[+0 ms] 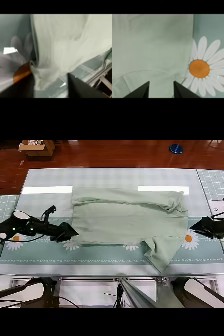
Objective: Fold the shirts.
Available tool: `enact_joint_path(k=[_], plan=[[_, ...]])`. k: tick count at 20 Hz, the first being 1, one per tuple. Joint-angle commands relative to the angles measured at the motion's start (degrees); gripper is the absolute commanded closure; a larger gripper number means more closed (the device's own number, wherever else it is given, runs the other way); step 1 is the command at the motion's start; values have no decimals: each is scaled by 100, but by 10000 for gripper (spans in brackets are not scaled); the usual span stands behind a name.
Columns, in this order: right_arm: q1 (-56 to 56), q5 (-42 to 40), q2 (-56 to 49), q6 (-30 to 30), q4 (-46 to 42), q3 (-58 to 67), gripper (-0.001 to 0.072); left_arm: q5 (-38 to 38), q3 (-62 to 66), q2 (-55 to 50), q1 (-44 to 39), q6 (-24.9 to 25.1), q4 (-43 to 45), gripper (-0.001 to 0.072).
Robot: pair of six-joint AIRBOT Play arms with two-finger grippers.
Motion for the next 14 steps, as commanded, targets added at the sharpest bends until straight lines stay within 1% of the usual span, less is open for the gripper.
enact_joint_path(k=[1, 2, 3, 4, 5, 6, 7, 8, 11, 14], plan=[[-4, -61, 184, 50, -2, -4, 318, 227, -9, -223, -317, -48, -144, 588], [-4, -61, 214, 50, -31, -4, 317, 190, -9, -223, -297, -4, -138, 682], [-4, -26, 219, 13, -262, -4, 282, 181, -9, -221, -284, -7, -118, 682], [-7, -28, 219, 76, -730, -7, 263, 173, -9, -219, -251, -7, -103, 683], [-7, 9, 214, 269, -1235, -20, 254, 136, -9, -219, -210, -4, -105, 683], [-70, 20, 214, 428, -1381, -96, 254, 92, -9, -219, -168, 13, -103, 683], [-177, 33, 214, 442, -1191, -221, 252, 55, -9, -219, -118, 74, -105, 683], [-291, 39, 214, 437, -1016, -369, 235, 15, -9, -219, -79, 144, -105, 683], [-356, -136, 214, 439, -903, -870, 235, -11, -9, -216, -42, 168, -105, 683], [-356, -496, 214, 348, -258, -1375, 235, -11, -9, -216, -42, 168, -105, 683]])
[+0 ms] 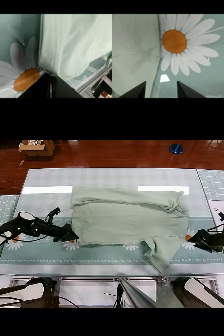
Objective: Fold the shirts.
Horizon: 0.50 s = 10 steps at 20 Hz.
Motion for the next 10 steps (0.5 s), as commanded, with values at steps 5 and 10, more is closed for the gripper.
enact_joint_path(k=[5, 10], plan=[[271, -798, 4, -57, 938, -789, 240, -46, 0, -4, 17, 31, -13, 683], [837, -1547, 4, 671, 514, -1051, 275, -48, 2, -2, 17, 114, -15, 683]])
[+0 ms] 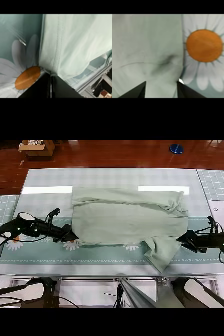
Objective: Fold the shirts.
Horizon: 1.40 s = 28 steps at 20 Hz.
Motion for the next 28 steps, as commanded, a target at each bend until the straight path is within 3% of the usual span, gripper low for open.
enact_joint_path(k=[1, 2, 3, 5, 8, 10, 15, 19, 22, 28], plan=[[352, -629, -2, 505, -291, -164, 394, 2, 2, 0, 4, 55, -7, 683], [382, -656, -2, 448, -136, -162, 576, 2, 4, 0, 7, 79, -7, 683], [382, -538, 4, 199, 155, -127, 685, -13, 28, 2, 7, 101, -7, 683], [382, -15, 98, -540, 535, 155, 685, -175, 181, 55, 4, 267, -50, 684], [382, 704, 490, -833, 542, 949, 685, -481, 734, 319, 98, 568, -317, 684], [382, 702, 739, -820, 686, 1488, 686, -546, 1215, 507, 205, 564, -649, 684], [391, -446, 699, -750, 2249, 2013, 687, -221, 2315, 579, 192, 562, -1353, 685], [892, -1722, 17, -750, 2363, 2048, 687, 763, 2815, 168, 9, 542, -1360, 685], [1458, -2494, -776, -750, 2402, 2457, 687, 662, 3270, -603, -7, 306, -1360, 684], [1923, -3287, -2194, -549, 2400, 3447, 687, 461, 4194, -1788, -7, 160, -1360, 684]])
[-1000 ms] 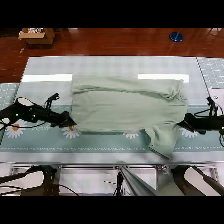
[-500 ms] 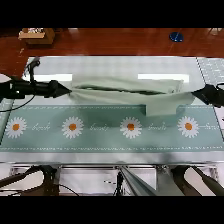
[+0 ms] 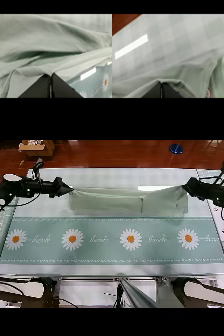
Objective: Fold the shirts.
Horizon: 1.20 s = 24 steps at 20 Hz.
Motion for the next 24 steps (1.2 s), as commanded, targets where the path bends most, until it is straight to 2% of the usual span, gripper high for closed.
enact_joint_path(k=[1, 5, 7, 8, 9, 10, 11, 12, 13, 15, 16, 17, 18, 19, 21, 24], plan=[[175, -503, -693, 157, 26, 400, 687, -50, 505, -610, -4, -175, 4, 684], [175, -343, -1032, 162, -247, 400, 686, -63, 691, -973, -7, -247, -9, 677], [175, -350, -1110, 162, -321, 400, 685, -66, 693, -1067, -4, -245, -11, 560], [175, -378, -1108, 149, -337, 400, 683, -61, 693, -1091, 2, -216, -11, 476], [168, -411, -1086, 149, -297, 402, 616, -20, 693, -1095, 33, -140, -9, 288], [122, -411, -1032, 122, -295, 402, 458, -9, 715, -1093, 101, -138, -4, 116], [48, -372, -916, -11, -299, 402, 353, -61, 769, -1088, 203, -140, -4, 85], [-59, -334, -748, -160, -334, 400, 309, -223, 866, -1082, 358, -142, -4, 85], [-168, -319, -555, -199, -472, 400, 295, -437, 966, -1075, 516, -144, -7, 87], [-396, -295, -118, -160, -1115, 400, 295, -1067, 1172, -1049, 826, -190, -7, 101], [-509, -203, 68, 70, -1613, 400, 295, -1397, 1241, -1038, 946, -262, -7, 111], [-627, -26, 170, 398, -2114, 400, 224, -1692, 1259, -1014, 1047, -293, -9, 117], [-767, 297, 184, 839, -2566, 400, 117, -1921, 1259, -990, 1113, -293, -7, 117], [-909, 699, 120, 1062, -2793, 400, 116, -2118, 1259, -970, 1152, -295, -7, 117], [-1202, 1486, -175, 1064, -2656, 400, 112, -2361, 1259, -970, 1158, -293, -7, 117], [-1309, 2074, -772, 581, -1408, 400, 112, -2426, 1259, -981, 1071, -293, -7, 116]])
